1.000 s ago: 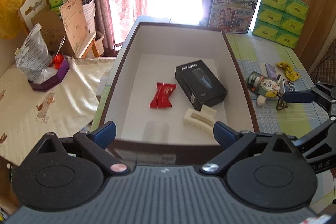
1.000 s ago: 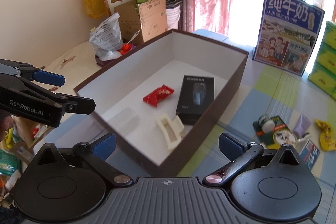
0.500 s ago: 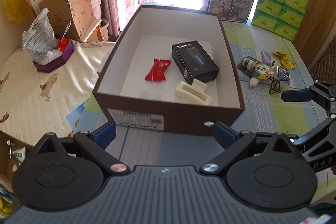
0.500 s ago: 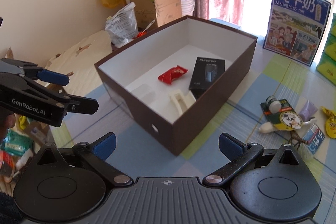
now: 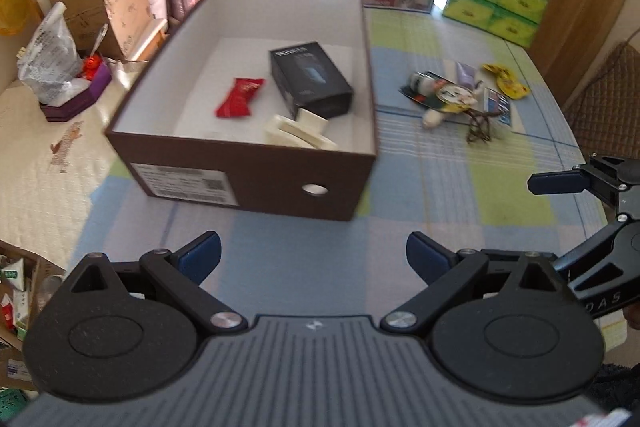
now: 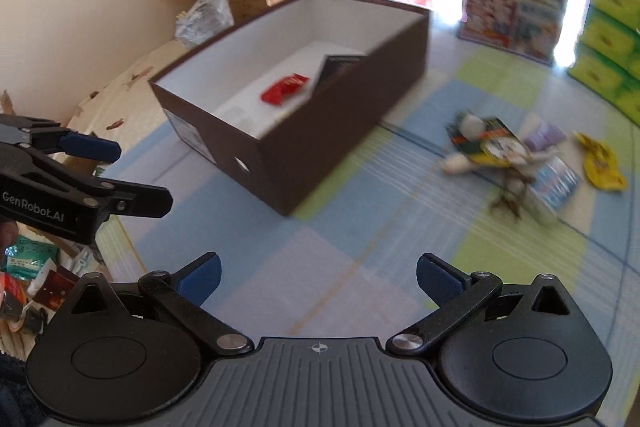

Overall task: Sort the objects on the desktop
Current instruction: 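Move both tools to the table items, left gripper toward the brown claw clip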

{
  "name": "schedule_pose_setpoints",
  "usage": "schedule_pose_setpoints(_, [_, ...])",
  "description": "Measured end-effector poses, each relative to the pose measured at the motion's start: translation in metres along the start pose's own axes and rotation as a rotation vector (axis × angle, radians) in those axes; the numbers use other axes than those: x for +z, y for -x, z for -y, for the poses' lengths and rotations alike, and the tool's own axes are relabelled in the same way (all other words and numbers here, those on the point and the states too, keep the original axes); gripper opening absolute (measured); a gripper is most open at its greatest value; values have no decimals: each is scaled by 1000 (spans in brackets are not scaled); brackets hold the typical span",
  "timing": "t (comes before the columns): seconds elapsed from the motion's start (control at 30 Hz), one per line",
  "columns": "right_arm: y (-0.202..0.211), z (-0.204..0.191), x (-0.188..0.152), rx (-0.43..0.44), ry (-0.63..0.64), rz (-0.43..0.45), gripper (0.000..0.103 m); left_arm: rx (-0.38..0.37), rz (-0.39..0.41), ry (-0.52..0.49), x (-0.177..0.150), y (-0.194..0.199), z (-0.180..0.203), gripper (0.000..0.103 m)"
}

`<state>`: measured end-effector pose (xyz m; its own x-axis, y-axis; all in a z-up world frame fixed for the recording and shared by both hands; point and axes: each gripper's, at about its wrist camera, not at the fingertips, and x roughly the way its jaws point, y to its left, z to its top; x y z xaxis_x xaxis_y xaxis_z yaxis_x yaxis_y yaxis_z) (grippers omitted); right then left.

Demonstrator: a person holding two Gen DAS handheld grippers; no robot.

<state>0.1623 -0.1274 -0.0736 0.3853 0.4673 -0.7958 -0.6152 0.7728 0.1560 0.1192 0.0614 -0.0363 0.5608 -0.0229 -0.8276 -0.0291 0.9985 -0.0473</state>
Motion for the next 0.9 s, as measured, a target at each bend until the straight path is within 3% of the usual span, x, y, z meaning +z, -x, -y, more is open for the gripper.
schedule_pose_setpoints(0.53, [36,103,-53,-201,-213,-29,101,-105,-47,-85,-6,-40,98,97])
schedule_pose_setpoints(0.9, [23,172,-60,-290,-352,-18,101,-166,4,-154,18,-84,145,92])
